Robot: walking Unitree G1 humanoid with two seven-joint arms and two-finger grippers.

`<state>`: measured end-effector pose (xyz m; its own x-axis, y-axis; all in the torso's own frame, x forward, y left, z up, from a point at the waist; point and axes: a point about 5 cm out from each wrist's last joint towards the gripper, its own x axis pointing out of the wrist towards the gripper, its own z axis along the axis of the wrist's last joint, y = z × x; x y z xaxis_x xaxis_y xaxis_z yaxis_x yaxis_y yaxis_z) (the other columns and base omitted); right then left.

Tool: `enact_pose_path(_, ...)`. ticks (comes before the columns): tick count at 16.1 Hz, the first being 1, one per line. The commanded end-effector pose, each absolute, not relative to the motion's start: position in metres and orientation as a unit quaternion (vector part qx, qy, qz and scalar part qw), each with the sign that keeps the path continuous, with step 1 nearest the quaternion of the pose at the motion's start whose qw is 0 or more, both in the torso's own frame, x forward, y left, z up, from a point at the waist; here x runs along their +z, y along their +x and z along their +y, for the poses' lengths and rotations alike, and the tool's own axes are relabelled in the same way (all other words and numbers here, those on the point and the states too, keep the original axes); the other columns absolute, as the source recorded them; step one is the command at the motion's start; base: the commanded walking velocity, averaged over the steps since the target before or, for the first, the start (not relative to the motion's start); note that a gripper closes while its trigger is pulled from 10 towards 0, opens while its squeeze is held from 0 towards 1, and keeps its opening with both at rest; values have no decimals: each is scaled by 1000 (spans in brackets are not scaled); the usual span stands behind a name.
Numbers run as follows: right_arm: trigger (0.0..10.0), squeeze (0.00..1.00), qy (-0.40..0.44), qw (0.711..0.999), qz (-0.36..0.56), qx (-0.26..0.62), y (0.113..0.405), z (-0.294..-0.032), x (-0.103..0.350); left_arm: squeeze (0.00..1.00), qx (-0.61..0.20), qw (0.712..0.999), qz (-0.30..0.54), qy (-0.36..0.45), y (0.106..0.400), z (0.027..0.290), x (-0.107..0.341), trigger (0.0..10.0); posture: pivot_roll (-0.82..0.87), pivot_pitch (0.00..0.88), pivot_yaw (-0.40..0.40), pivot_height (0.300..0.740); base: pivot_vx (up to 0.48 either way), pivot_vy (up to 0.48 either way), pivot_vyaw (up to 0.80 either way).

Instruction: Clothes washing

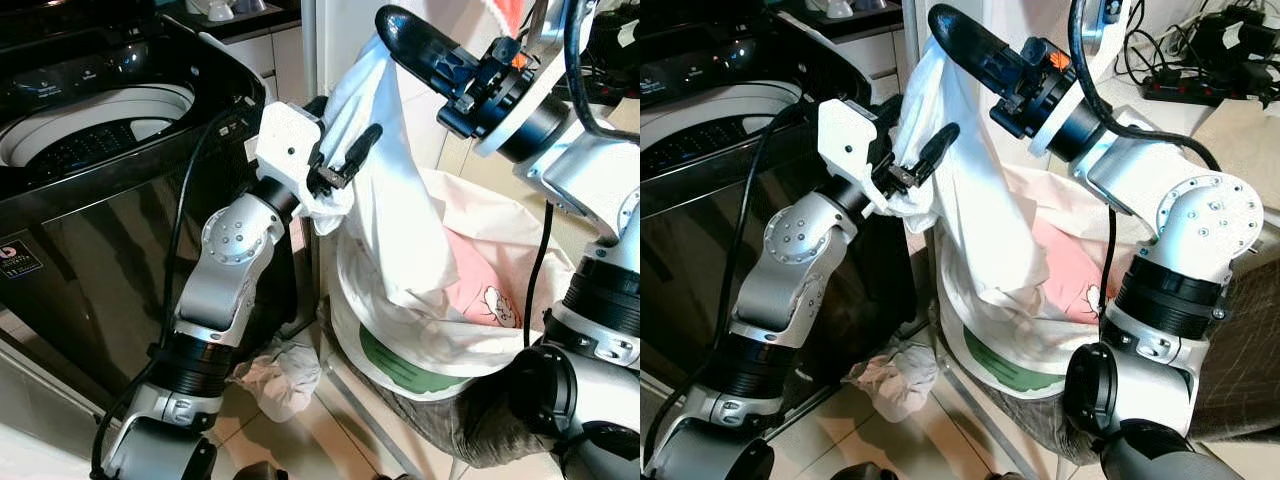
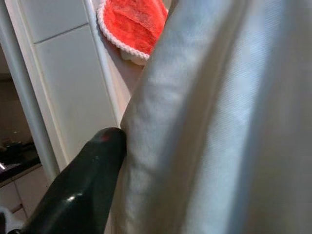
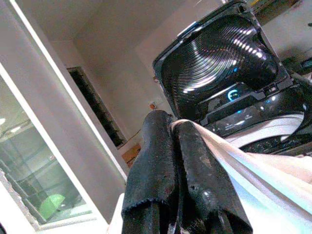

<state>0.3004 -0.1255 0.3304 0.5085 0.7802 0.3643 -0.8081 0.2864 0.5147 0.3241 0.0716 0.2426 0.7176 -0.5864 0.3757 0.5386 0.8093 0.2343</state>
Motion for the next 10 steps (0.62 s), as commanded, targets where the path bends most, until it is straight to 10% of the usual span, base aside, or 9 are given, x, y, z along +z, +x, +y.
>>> enact_pose_path(1, 0, 0, 328, 800, -28, 502, 297, -123, 334, 0, -300, 926, -223, 53, 326, 75, 243, 0, -77, 0, 54, 740, 0, 0, 0)
enact_pose_path(10, 0, 0, 326, 808, -19, 491, 297, -120, 330, 0, -298, 928, -220, 46, 327, 78, 243, 0, -74, 0, 57, 740, 0, 0, 0)
